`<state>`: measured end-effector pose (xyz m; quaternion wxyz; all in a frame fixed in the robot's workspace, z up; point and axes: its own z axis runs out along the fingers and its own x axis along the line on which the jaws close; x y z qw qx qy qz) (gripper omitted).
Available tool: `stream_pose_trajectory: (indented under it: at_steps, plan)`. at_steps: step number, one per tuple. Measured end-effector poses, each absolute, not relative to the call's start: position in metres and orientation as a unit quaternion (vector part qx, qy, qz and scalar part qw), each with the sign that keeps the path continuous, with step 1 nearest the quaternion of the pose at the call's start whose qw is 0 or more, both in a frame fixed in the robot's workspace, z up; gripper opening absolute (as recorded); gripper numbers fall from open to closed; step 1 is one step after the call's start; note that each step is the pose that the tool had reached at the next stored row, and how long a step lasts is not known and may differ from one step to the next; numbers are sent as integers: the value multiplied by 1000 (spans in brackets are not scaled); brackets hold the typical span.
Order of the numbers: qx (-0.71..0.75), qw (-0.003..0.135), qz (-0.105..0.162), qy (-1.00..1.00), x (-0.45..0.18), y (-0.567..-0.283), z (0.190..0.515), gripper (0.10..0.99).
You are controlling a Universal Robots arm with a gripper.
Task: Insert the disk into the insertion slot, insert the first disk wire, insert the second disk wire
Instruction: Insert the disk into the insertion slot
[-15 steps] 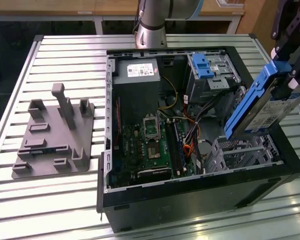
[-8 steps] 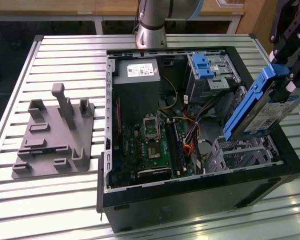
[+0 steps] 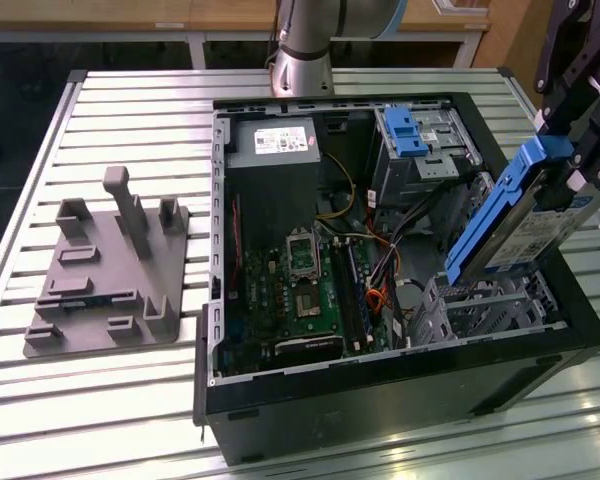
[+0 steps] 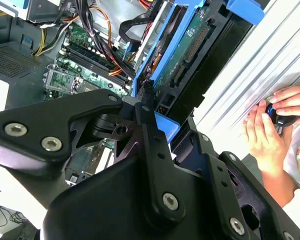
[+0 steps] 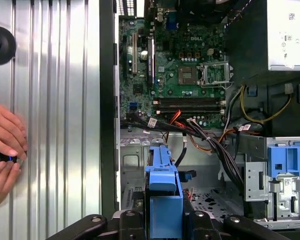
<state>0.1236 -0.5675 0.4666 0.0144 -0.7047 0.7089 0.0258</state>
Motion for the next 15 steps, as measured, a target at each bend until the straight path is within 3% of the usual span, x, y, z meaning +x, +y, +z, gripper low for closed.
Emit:
stream_pose_trajectory:
  at_steps: [15]
  plan:
    - [-706,14,26,708,124,-567,458,365]
